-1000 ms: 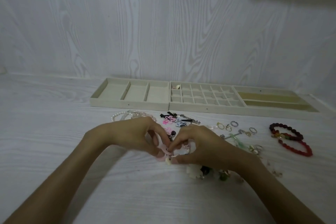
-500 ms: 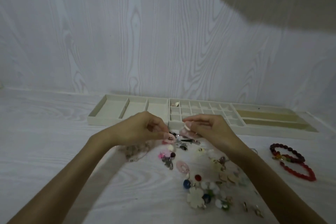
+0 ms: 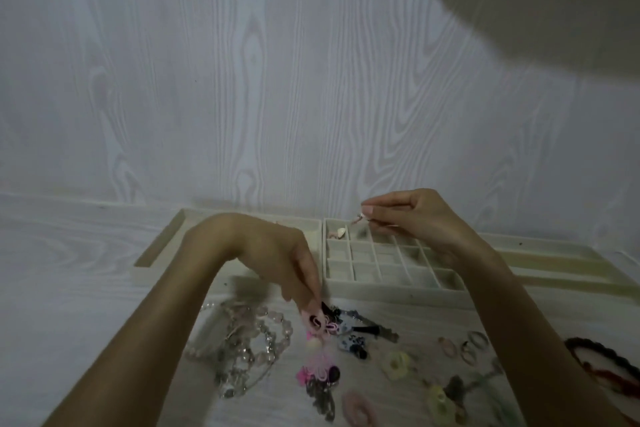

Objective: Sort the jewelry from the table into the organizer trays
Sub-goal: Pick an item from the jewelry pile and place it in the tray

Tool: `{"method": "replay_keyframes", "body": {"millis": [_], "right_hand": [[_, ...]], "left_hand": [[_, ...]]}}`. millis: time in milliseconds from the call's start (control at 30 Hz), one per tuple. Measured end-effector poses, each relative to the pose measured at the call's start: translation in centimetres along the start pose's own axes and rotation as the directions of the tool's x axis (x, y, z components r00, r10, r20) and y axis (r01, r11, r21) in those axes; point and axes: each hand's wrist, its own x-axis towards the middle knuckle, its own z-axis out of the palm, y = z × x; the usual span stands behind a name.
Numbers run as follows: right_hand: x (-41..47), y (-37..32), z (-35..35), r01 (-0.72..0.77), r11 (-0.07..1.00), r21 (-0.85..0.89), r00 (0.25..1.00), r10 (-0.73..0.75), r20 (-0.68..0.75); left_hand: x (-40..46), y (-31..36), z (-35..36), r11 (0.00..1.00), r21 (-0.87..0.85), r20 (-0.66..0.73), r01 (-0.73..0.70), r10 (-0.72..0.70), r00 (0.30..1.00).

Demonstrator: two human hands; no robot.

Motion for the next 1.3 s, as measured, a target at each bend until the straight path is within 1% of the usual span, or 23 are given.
{"method": "replay_keyframes", "body": {"millis": [67,133,200,233,300,333,400,433,467,567,633,700,733,767,833,867,933,1000,1067,1133,1233,1300], "right_hand": [[0.5,0.1,0.1,0.008,0.999,-0.043,1.0,-0.008,-0.002],[0.7,0.1,0.2,0.015,0.997,-0.071,1.0,-0.014,0.012],[0.6,0.1,0.1,0.015,0.997,-0.079,0.999,-0.012,0.033],[0.5,0.1,0.1,0.008,0.997,-0.072,0.999,-0.004,0.046],[0.4,0.1,0.0,-0.003,1.0,-0.031,0.997,0.006,0.07],[0.4,0.1,0.0,0.001,1.0,-0.011,0.998,-0.001,0.07],[0.7,-0.1,0.3,0.026,1.0,0.016,0.999,-0.027,0.036],[1.0,-0.1,0.5,0.034,0.999,0.029,0.999,-0.035,0.015],[1.3,-0.1,0.8,0.043,0.998,0.037,0.999,-0.042,-0.005],[2.6,0.1,1.5,0.079,0.996,0.028,0.995,-0.077,-0.065],[3.5,0.5,1.7,0.105,0.994,0.014,0.989,-0.103,-0.106],[4.4,1.2,1.8,0.107,0.994,-0.02,0.984,-0.109,-0.14],[4.6,1.6,1.8,0.1,0.994,-0.035,0.984,-0.104,-0.147],[4.9,2.1,1.9,0.092,0.995,-0.047,0.983,-0.098,-0.153],[5.3,2.9,2.0,0.082,0.992,-0.091,0.98,-0.097,-0.173],[5.5,3.2,2.1,0.083,0.988,-0.13,0.977,-0.106,-0.183],[5.7,3.6,2.2,0.09,0.971,-0.219,0.973,-0.133,-0.19],[6.0,4.1,2.3,0.095,0.954,-0.286,0.971,-0.152,-0.186],[6.2,4.6,2.4,0.104,0.939,-0.327,0.968,-0.171,-0.183],[6.4,5.1,2.5,0.11,0.925,-0.363,0.964,-0.187,-0.186],[6.5,5.6,2.6,0.118,0.901,-0.417,0.965,-0.203,-0.165],[6.6,5.8,2.5,0.123,0.887,-0.445,0.968,-0.206,-0.143]], "left_hand": [[0.9,0.5,0.6,0.999,0.029,0.059,0.036,-0.038,0.998],[1.6,0.8,1.0,0.994,0.076,0.089,0.084,-0.09,0.992],[1.6,1.1,0.9,0.987,0.116,0.086,0.113,-0.124,0.989],[1.4,1.1,0.7,0.988,0.103,0.061,0.111,-0.118,0.991],[0.9,0.9,-0.2,0.998,0.014,-0.054,0.068,-0.067,0.996],[0.9,0.7,-0.7,0.999,-0.038,-0.158,0.035,-0.041,0.987],[1.8,-0.1,-1.6,0.994,-0.104,-0.403,-0.019,-0.025,0.915],[2.5,-0.5,-1.8,0.99,-0.136,-0.485,-0.042,-0.03,0.874],[3.4,-0.8,-1.8,0.983,-0.167,-0.533,-0.07,-0.03,0.846],[5.5,-1.3,-1.7,0.958,-0.218,-0.609,-0.185,0.015,0.793],[6.6,-2.1,-1.9,0.95,-0.231,-0.674,-0.208,-0.002,0.738],[7.2,-2.9,-1.9,0.957,-0.218,-0.736,-0.19,-0.033,0.677],[7.5,-3.2,-1.8,0.961,-0.207,-0.747,-0.185,-0.033,0.663],[7.8,-3.6,-1.7,0.964,-0.195,-0.745,-0.179,-0.027,0.667],[8.3,-3.9,-1.3,0.976,-0.168,-0.72,-0.137,-0.026,0.694],[8.5,-4.0,-1.1,0.983,-0.148,-0.72,-0.108,-0.032,0.694],[9.0,-4.2,-0.8,0.99,-0.127,-0.761,-0.059,-0.059,0.646],[9.3,-4.1,-0.4,0.989,-0.147,-0.802,-0.027,-0.103,0.588],[9.4,-4.0,-0.2,0.991,-0.127,-0.821,0.034,-0.124,0.557],[9.5,-3.8,-0.1,0.993,-0.074,-0.822,0.09,-0.112,0.558],[10.0,-3.6,0.0,0.991,-0.018,-0.798,0.133,-0.095,0.596],[10.5,-3.7,0.0,0.986,0.024,-0.791,0.167,-0.083,0.606]]}}
